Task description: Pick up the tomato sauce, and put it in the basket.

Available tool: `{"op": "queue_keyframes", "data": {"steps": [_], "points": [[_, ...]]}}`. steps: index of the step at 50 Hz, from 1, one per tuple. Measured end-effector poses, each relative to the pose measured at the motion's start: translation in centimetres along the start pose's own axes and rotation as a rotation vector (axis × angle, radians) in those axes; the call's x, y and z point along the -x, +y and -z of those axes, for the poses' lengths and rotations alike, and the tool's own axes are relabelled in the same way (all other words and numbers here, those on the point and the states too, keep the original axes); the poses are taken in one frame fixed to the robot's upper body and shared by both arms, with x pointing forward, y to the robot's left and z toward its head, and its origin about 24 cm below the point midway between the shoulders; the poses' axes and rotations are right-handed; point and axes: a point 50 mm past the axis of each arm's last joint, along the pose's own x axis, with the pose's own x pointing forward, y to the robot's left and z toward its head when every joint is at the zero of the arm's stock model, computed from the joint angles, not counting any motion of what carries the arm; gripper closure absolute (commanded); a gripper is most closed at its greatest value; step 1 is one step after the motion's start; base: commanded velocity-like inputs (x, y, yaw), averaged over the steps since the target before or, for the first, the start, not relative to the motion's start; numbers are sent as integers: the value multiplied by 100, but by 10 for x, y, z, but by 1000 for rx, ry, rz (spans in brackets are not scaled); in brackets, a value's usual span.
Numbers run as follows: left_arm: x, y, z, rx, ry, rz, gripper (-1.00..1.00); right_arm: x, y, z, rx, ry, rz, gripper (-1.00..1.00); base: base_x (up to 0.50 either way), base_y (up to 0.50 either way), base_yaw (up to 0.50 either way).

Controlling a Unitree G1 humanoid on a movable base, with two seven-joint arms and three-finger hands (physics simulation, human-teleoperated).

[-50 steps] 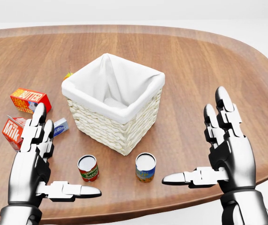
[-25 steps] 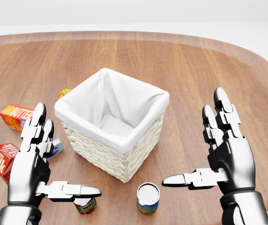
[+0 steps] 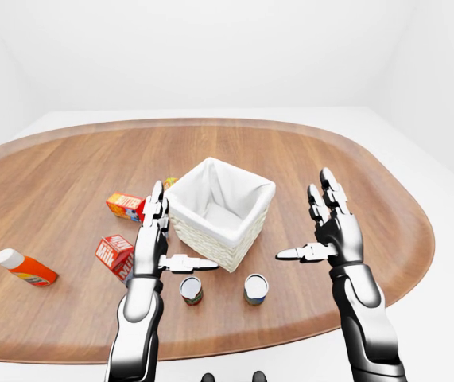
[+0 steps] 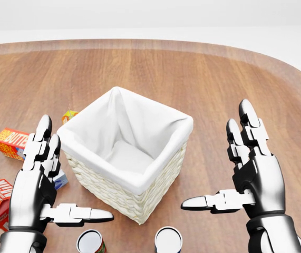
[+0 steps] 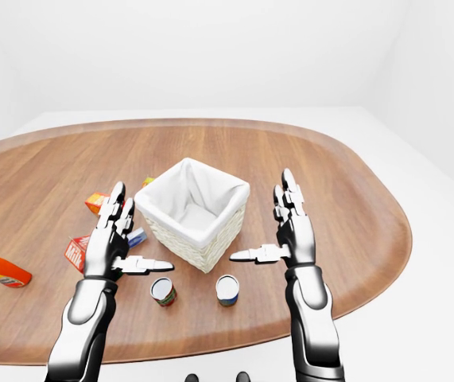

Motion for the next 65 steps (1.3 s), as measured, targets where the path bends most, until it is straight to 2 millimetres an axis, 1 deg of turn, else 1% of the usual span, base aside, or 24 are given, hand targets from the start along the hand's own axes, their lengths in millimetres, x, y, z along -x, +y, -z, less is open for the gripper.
{"op": "queue_keyframes", "data": {"steps": [21, 38, 57, 65], "points": [[2, 1, -4, -34, -14, -12, -100, 0, 0, 1, 8, 4, 4, -100, 0, 0, 0], [6, 3, -4, -124, -7, -13, -100, 0, 0, 3, 8, 12, 5, -100, 0, 0, 0], [13, 8, 1, -216, 29, -5, -100, -2, -1, 2, 7, 7, 10, -100, 0, 0, 0], [15, 8, 0, -248, 26, 4, -100, -2, -1, 1, 8, 6, 11, -100, 0, 0, 0]]}}
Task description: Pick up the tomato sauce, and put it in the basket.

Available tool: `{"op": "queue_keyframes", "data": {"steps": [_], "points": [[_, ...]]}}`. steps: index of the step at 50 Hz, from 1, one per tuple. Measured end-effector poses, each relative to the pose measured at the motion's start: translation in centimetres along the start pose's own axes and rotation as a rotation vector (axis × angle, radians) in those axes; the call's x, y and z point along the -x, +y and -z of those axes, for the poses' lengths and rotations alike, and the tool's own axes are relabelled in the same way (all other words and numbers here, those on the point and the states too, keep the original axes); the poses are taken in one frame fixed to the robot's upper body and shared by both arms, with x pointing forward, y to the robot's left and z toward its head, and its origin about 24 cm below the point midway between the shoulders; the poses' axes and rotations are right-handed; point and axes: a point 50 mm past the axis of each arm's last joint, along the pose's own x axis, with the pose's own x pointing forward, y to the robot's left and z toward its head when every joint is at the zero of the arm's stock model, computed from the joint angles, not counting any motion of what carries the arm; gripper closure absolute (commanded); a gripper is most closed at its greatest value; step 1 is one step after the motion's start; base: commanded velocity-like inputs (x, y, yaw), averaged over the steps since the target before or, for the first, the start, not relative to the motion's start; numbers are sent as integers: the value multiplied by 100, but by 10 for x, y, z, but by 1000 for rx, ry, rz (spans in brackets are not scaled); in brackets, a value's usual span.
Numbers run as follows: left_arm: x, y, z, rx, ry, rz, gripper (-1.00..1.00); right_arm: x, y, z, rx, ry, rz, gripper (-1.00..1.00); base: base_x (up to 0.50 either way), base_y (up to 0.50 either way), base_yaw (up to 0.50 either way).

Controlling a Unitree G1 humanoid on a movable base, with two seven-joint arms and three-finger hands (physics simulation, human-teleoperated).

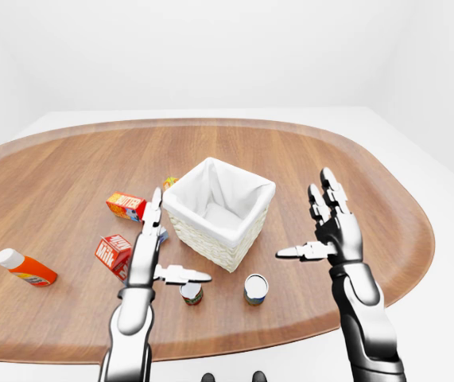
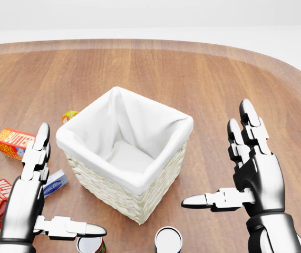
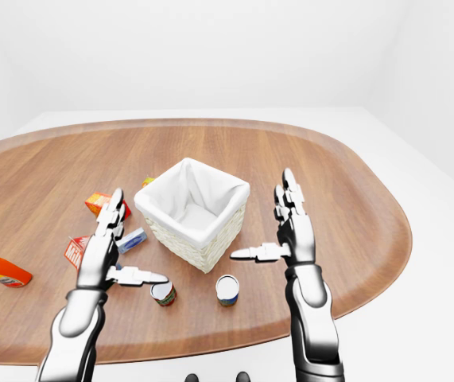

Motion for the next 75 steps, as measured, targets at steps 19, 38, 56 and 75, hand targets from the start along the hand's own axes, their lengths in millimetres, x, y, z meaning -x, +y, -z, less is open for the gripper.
{"op": "queue_keyframes", "data": {"steps": [19, 38, 56, 75], "points": [[0, -4, -3, -53, -9, 22, -100, 0, 0, 0, 1, 1, 0, -100, 0, 0, 0], [4, -7, 3, -131, 23, 29, -100, 0, 0, -1, 0, -3, 0, -100, 0, 0, 0], [13, -4, 13, -176, 80, 15, -100, 0, 0, 1, 0, 4, 1, -100, 0, 0, 0], [22, -6, 27, -193, 147, 14, -100, -1, 0, 2, 2, 10, 3, -100, 0, 0, 0]]}}
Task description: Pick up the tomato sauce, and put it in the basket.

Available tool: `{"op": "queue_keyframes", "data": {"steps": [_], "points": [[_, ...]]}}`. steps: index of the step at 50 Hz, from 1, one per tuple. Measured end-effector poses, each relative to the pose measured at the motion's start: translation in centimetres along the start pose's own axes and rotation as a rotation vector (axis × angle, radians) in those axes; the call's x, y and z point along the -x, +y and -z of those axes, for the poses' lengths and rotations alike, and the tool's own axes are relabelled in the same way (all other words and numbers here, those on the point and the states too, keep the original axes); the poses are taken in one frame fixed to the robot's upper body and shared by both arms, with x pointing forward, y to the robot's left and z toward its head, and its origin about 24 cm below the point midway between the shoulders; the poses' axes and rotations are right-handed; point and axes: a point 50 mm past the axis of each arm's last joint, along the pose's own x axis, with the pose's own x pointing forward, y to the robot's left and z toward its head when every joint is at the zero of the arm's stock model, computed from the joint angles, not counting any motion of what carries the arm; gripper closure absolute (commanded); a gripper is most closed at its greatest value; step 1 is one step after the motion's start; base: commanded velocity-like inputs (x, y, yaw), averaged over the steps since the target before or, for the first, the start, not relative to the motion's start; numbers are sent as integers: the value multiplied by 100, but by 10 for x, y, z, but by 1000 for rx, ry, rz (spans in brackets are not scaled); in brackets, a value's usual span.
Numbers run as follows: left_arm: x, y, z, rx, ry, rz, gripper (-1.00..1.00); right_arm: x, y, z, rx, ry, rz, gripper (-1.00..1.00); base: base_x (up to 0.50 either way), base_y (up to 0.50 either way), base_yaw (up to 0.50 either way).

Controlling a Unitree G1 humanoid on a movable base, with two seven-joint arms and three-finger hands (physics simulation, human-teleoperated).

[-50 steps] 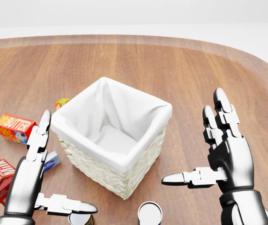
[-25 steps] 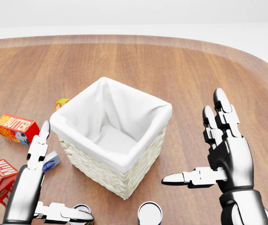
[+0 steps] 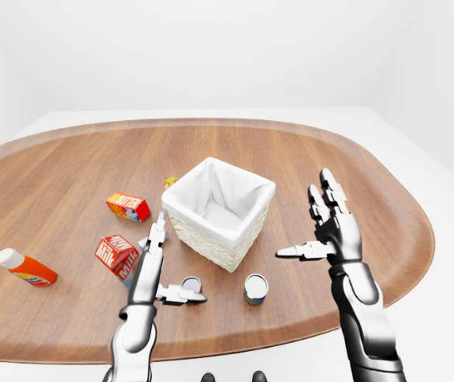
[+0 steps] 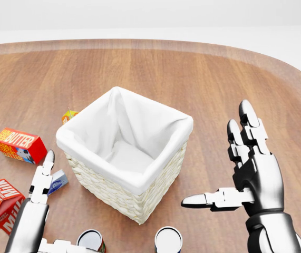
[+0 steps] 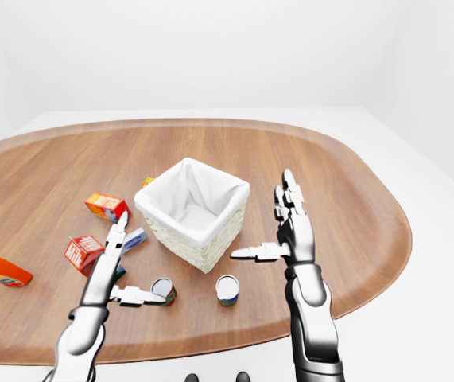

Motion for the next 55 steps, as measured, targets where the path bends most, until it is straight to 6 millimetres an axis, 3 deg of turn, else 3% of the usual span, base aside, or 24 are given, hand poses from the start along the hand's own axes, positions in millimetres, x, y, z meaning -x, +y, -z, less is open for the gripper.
{"op": "queue_keyframes", "data": {"steps": [33, 55], "points": [[-1, -6, 23, -76, 97, -9, -100, 1, 1, 2, 4, 9, -3, -100, 0, 0, 0], [-9, -22, 36, -86, 143, 20, -100, 2, 2, 4, 6, 20, -7, -100, 0, 0, 0]]}}
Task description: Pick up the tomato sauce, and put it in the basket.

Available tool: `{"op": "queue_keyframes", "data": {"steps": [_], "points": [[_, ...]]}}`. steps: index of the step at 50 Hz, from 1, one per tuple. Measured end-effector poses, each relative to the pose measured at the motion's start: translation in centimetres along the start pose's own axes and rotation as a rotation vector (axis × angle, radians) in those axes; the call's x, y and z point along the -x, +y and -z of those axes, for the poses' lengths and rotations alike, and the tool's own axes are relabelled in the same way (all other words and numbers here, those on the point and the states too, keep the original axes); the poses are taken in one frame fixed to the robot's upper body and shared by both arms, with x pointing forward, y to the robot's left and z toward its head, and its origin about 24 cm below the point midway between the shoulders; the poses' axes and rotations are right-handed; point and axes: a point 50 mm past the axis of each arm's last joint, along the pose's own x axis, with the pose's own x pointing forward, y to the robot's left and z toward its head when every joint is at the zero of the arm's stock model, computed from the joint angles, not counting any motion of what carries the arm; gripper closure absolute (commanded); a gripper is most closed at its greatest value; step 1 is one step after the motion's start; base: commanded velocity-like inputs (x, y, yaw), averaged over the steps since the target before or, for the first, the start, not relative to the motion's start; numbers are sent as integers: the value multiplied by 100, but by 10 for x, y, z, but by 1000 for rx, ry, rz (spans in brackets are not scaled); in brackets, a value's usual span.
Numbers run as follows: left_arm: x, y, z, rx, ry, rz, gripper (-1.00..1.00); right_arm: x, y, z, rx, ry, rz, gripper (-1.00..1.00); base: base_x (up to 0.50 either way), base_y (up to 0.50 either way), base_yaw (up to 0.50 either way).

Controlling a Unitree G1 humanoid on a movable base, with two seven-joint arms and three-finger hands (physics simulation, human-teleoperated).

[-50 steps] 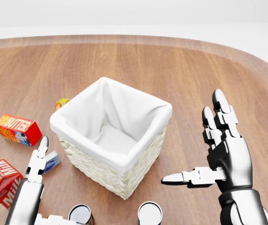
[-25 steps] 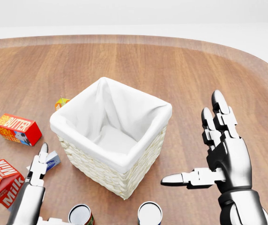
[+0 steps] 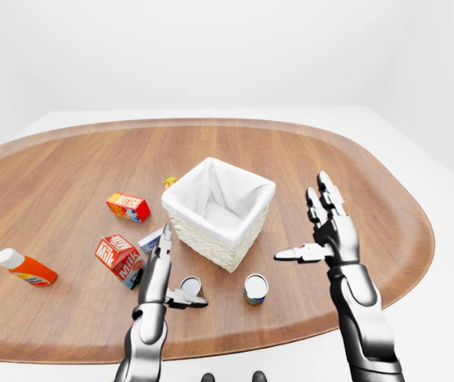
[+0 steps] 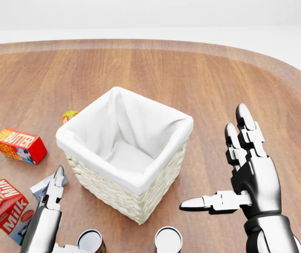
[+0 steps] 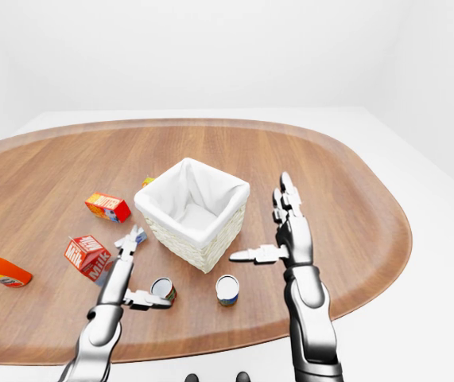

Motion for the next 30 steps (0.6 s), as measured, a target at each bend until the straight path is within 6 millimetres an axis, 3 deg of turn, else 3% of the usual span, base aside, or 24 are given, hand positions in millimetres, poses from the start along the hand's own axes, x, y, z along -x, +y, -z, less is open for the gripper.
{"op": "queue_keyframes", "data": {"steps": [30], "points": [[-10, -15, 14, -1, 64, 26, -100, 0, 0, 0, -1, -1, 1, -100, 0, 0, 0]]}}
